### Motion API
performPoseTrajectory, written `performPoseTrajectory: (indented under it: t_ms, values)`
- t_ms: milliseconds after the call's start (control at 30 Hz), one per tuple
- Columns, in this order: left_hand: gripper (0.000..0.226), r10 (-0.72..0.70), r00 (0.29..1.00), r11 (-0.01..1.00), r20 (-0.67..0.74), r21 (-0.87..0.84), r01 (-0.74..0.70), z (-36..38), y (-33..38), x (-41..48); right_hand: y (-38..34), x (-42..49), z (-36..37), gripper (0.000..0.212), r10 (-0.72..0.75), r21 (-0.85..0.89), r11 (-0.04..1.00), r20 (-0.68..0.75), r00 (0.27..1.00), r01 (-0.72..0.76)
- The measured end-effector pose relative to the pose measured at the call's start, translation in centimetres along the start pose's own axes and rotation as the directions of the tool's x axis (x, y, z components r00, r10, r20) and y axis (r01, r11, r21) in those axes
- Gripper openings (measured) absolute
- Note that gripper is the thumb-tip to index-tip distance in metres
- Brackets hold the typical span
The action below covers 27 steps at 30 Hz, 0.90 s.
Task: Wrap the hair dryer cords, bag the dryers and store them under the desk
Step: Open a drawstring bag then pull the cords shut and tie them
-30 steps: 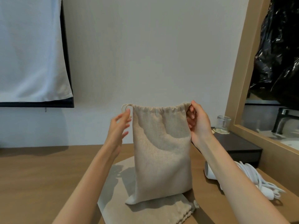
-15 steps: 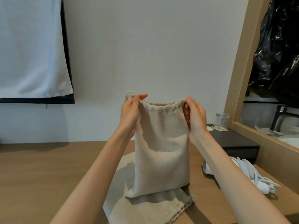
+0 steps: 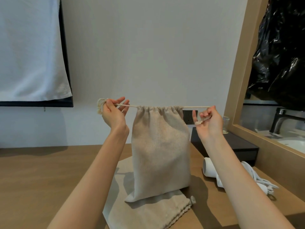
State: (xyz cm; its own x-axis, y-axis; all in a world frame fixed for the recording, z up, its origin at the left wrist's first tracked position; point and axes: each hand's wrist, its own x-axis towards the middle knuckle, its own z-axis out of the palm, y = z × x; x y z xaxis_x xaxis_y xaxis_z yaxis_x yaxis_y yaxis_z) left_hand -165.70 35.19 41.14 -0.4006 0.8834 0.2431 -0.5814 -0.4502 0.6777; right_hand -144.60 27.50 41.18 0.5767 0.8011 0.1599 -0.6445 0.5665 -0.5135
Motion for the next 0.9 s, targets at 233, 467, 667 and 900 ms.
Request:
performPoseTrajectory:
  t_ms: [233,467,667,900]
  values:
    - [0.037,-0.066,0.959,0.963,0.274,0.269,-0.011,0.0,-0.8,-2.7,0.6,-1.4,0.9,0.028,0.017,-0.120,0.993,0.125,0.992,-0.001]
    - [0.036,-0.222,0.832,0.802,0.508,0.581,-0.141,1.3,-1.9,-5.0,1.1,-2.1,1.7,0.026,-0.017,-0.167,0.985,0.170,0.985,0.046]
    - [0.031,-0.053,0.870,0.870,0.490,0.450,-0.200,2.5,-2.5,-4.7,0.9,-1.6,0.2,0.031,-0.016,-0.217,0.974,0.244,0.970,0.071]
    - [0.032,0.088,0.930,0.875,0.358,0.418,-0.243,1.7,-3.2,-3.9,0.1,-1.6,-1.8,0.034,-0.095,-0.545,0.834,0.020,0.995,0.090]
